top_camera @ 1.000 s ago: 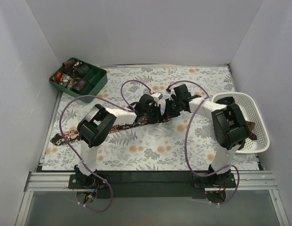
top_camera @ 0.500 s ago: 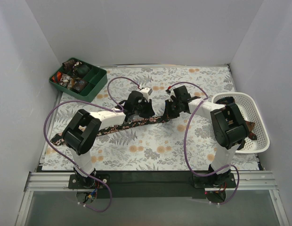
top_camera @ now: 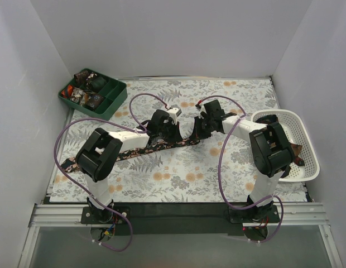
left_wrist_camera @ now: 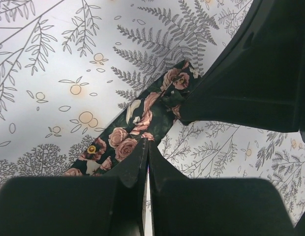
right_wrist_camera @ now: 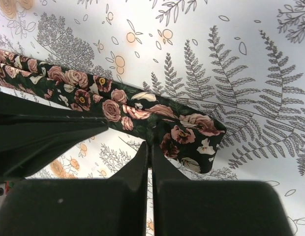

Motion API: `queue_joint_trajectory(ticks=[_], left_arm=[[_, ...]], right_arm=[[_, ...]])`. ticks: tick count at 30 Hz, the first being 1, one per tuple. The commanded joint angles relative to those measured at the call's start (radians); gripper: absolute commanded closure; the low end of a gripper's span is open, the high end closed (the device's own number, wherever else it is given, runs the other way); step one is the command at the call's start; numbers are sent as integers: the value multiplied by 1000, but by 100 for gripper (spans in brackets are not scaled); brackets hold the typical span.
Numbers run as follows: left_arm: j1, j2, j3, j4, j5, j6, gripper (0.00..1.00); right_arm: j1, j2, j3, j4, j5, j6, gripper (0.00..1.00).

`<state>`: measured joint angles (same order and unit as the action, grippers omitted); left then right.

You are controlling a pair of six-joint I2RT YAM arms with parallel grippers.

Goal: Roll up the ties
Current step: Roll the tie

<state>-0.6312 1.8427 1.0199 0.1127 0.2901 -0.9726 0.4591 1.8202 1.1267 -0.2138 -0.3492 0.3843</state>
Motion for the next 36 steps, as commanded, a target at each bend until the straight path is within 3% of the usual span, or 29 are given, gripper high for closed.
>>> queue_joint_trajectory(ticks=[1,15,17,24,27,34,35,36], left_arm=[[-9,3,-7,2,20,12,100],[-21,6,-12,5,9,-15,100],[-21,-14,-14,7,6,-18,98],[-21,-42,-14,7,17,-40,91],[-21,-48,-14,8,20,-54,89],[-27,-39,5,12,20,-75,87],[-31,-37,9,13,18,-78,87],[-33,-36,12,15,17,-80,87]], right_arm=[[15,-35,44,-6,-4,18,99],[38,42,18,79,-19,61,99],[36,51,-1,97,-34,70,94],[12,39,-105,281,-146,134,59],[-3,34,-125,319,-187,159,53],[-16,31,-145,349,-201,186,54],[-16,28,-146,349,-200,191,56],[-16,25,-146,350,-188,194,67]])
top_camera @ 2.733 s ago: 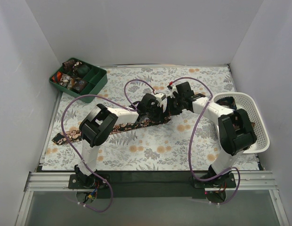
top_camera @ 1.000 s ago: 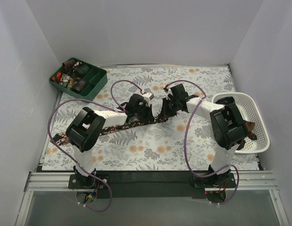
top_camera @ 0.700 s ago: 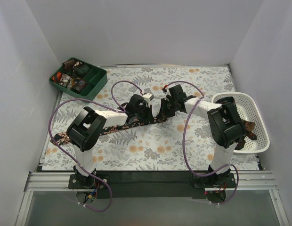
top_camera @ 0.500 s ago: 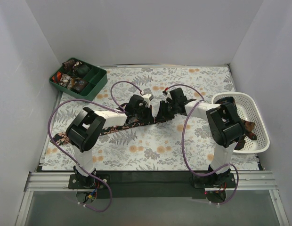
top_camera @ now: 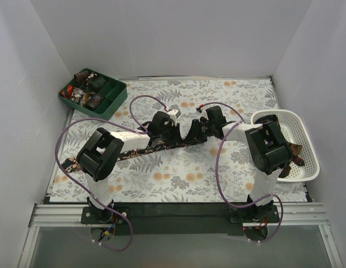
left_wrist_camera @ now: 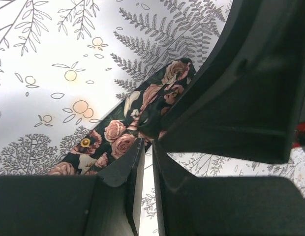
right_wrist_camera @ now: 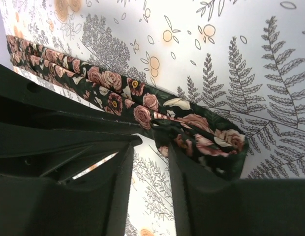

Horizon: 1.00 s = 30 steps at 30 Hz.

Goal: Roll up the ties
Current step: Roll the tie

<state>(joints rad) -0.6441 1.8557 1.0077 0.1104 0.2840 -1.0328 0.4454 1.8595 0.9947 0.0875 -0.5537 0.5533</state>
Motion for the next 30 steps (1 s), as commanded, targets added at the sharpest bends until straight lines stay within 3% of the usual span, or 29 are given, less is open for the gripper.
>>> queue_joint_trajectory(ticks=[1,18,30], left_arm=[[-20,-49,23,17,14,-24,86],[-26,20,74,-6,-49,-4,85],[-42,106,75,-26,-77,25,91]], right_arm=[[-2,-23,-14,46,21,22,72],[-5,-6,-14,49,32,27,89],[-7,-54,-4,32,47,5,89]])
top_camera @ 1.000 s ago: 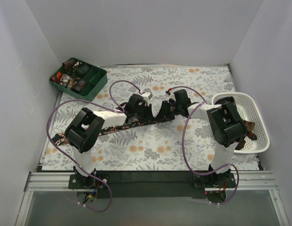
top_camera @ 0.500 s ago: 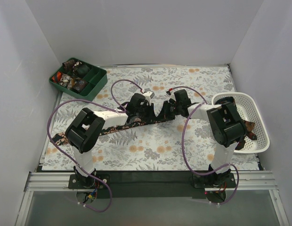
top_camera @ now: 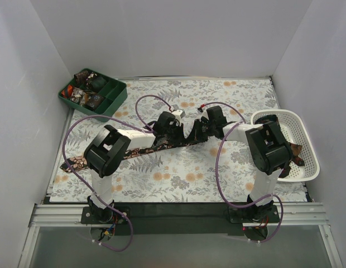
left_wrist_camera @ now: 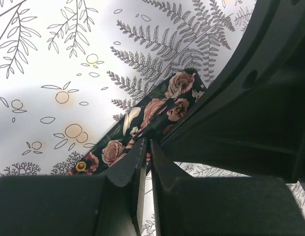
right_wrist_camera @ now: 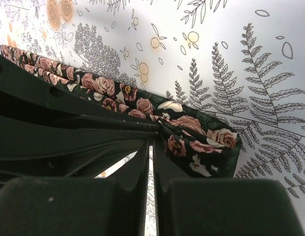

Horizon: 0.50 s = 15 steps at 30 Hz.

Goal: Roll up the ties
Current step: Roll the tie

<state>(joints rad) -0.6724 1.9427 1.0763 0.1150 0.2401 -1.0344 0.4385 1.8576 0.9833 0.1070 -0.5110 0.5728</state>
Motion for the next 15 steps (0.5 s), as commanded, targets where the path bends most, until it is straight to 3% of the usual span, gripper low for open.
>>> queue_joint_trajectory(ticks=[1,10,15], left_arm=[[-13,24,5,-35,-35,28,91],[-15,30,8,-49,-61,54,92],[-15,32,17,-52,-59,60,92]], right_arm=[[0,-69,11,-6,9,-30,89],[-44,-193,-8,-105,158,-137,59],[-102,-169,-5,-158,108,-189,45]])
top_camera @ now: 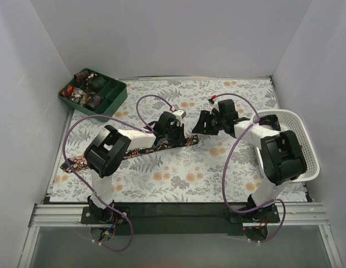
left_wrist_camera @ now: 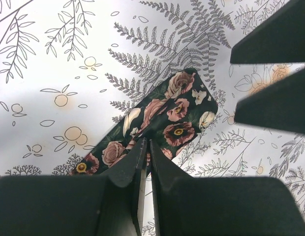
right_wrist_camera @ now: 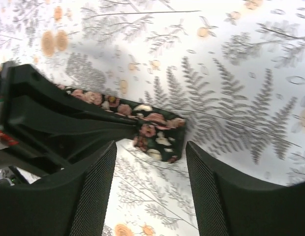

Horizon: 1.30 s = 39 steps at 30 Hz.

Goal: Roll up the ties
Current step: Roll the tie

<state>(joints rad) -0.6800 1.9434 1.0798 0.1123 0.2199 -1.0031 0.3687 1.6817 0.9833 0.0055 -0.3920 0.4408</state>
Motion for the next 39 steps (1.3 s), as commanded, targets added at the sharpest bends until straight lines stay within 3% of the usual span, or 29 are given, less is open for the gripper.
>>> queue_joint_trajectory(ticks=[1,9,22,26,28,31,34,39], left_arm=[[-7,29,14,-51,-43,32,92],[-7,31,14,-57,-44,34,92],[-7,38,20,-74,-54,49,92],[-7,38,20,-77,-59,52,92],[-7,35,17,-79,-62,54,92],[-7,26,16,-80,-56,50,92],[-7,-12,17,-91,-59,49,91],[5,-102,8,-106,-99,109,78]], right_arm=[[-36,24,-3,-61,-24,-62,44],[-47,121,14,-47,-131,-102,53],[-60,220,-17,86,-258,-91,57],[-63,245,-35,102,-272,-97,67],[-68,253,-40,105,-269,-111,83],[-70,243,-38,97,-252,-125,99],[-71,219,1,24,-199,-161,99],[-70,191,109,-198,-49,-281,99]])
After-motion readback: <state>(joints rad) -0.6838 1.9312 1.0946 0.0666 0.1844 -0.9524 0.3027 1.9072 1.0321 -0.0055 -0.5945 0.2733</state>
